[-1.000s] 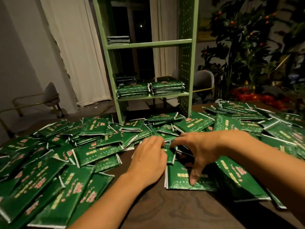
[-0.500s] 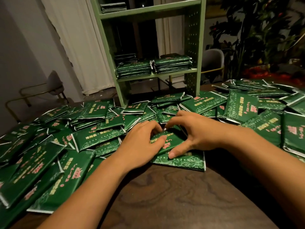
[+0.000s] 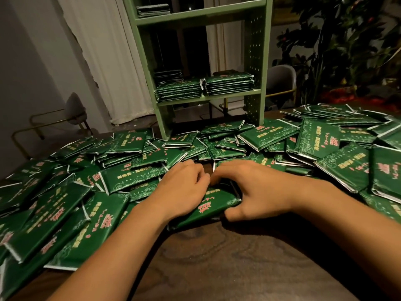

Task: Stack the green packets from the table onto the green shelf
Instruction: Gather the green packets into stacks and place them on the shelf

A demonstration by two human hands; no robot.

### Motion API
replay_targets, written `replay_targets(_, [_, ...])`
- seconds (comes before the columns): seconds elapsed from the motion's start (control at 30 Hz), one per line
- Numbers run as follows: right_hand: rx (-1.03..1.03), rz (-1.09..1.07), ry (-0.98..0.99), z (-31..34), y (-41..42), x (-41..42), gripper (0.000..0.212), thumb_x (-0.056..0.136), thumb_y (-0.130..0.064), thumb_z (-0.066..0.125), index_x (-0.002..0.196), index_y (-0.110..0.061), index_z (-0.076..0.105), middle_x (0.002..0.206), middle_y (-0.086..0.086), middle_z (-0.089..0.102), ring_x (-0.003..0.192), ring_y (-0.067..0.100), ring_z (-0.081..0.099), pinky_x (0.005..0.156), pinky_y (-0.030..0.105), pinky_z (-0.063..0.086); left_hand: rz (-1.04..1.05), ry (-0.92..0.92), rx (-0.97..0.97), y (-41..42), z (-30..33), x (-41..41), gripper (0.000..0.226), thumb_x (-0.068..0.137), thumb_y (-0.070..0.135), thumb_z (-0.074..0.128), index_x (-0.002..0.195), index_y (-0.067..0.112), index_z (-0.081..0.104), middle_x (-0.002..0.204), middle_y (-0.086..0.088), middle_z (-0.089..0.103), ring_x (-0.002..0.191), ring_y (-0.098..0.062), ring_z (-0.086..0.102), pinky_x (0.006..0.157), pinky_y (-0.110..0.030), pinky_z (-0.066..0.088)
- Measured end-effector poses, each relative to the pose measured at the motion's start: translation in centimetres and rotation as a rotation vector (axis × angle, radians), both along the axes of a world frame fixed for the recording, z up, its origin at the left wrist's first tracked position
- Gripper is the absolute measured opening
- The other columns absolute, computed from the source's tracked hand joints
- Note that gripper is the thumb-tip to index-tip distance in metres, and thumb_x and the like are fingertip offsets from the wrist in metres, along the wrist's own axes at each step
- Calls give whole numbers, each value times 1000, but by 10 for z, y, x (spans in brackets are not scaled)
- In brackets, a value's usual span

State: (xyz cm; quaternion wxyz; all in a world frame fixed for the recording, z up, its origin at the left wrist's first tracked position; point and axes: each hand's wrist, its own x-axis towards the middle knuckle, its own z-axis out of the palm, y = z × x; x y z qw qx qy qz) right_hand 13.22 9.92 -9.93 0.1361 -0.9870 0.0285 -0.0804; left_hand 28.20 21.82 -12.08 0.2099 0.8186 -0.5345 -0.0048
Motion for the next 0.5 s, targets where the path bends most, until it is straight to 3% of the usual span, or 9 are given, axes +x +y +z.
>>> replay_targets(0.1, [108, -20, 30, 5, 2, -6, 72, 73, -76, 65, 127, -30, 56, 117, -12, 60, 108, 7, 54, 97, 29, 47, 58, -37, -18, 1, 0, -5, 32, 102, 33, 40, 74, 18, 49, 80, 2, 54, 80, -20, 51, 69, -37, 38])
replay_targets(0.17, [118, -55, 31, 7, 5, -7, 74, 75, -76, 56, 134, -31, 53, 125, -12, 61, 112, 6, 55, 96, 25, 46, 98, -47, -77, 3, 1, -8, 32, 99, 34, 41, 74, 18, 49, 72, 0, 56, 71, -22, 52, 61, -38, 38])
replay_targets(0.23, [89, -85, -17, 4, 3, -6, 68, 81, -70, 61, 136, -32, 52, 126, -14, 62, 112, 3, 56, 93, 21, 44, 130, -65, -161, 2, 3, -8, 31, 99, 35, 42, 74, 18, 50, 67, 1, 56, 69, -23, 53, 59, -38, 38])
replay_targets(0.33, [313, -124, -136, 0, -6, -1, 59, 72, -57, 80, 122, -32, 62, 109, -13, 70, 97, 0, 65, 89, 29, 54, 61, -1, -333, 3, 6, -3, 39, 100, 42, 45, 67, 22, 47, 56, 4, 50, 60, -19, 50, 55, -36, 33])
replay_targets(0.43, [498, -137, -262, 0, -15, 0, 58, 64, -43, 90, 115, -33, 64, 105, -5, 73, 99, 9, 70, 89, 39, 58, -141, 234, -345, 4, 9, 0, 36, 96, 53, 46, 65, 36, 55, 59, 12, 53, 58, -9, 49, 58, -33, 37])
replay_targets(0.5, [582, -147, -336, 2, -16, -1, 57, 64, -24, 93, 114, -29, 65, 103, -1, 73, 96, 7, 70, 86, 34, 60, -217, 386, -330, 4, 12, 0, 26, 92, 53, 52, 76, 39, 67, 71, 16, 64, 70, -8, 60, 68, -33, 46])
